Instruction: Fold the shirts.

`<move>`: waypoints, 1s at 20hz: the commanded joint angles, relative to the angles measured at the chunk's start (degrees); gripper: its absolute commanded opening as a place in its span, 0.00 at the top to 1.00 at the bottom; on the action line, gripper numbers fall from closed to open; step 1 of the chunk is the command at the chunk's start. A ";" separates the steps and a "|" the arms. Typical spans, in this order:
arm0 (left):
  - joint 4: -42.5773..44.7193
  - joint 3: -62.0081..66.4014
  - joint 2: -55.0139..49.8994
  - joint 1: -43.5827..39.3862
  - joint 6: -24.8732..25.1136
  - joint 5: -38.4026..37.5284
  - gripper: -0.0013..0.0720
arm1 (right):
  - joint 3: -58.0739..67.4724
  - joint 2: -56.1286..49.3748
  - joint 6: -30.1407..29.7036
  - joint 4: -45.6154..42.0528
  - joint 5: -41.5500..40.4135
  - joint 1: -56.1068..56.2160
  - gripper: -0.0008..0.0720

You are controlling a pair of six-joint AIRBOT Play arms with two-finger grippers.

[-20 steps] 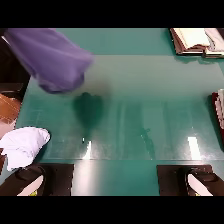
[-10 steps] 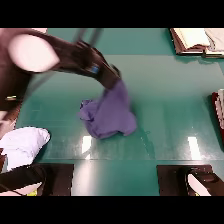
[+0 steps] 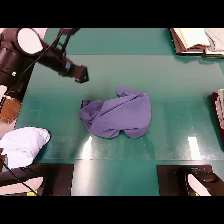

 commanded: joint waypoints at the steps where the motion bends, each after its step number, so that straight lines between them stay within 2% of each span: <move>1: -6.38 -11.69 -0.02 7.02 0.02 0.24 0.16 | 0.02 0.02 0.02 0.00 0.07 0.07 0.96; 7: -9.44 -30.23 -0.20 6.97 0.68 9.88 0.16 | 0.02 -2.29 0.02 0.11 2.05 0.07 0.96; 10: -15.89 -32.98 -0.20 6.97 4.46 11.80 0.16 | 0.02 -4.15 0.02 0.17 3.56 0.07 0.96; 12: -17.92 -32.81 -0.13 6.97 5.14 12.22 0.17 | 0.02 -5.05 0.02 0.13 3.96 0.07 0.96; 14: -18.27 -32.61 -0.13 6.99 5.16 12.63 0.87 | 0.02 -6.12 0.02 0.09 4.74 0.07 0.96; 15: -18.18 -32.00 -0.13 6.99 5.49 12.37 0.95 | 0.02 -6.73 0.02 0.07 5.40 0.07 0.96; 20: -7.50 -18.34 5.11 8.55 3.58 9.42 0.95 | 0.02 -11.47 -0.02 -1.77 11.39 0.02 0.96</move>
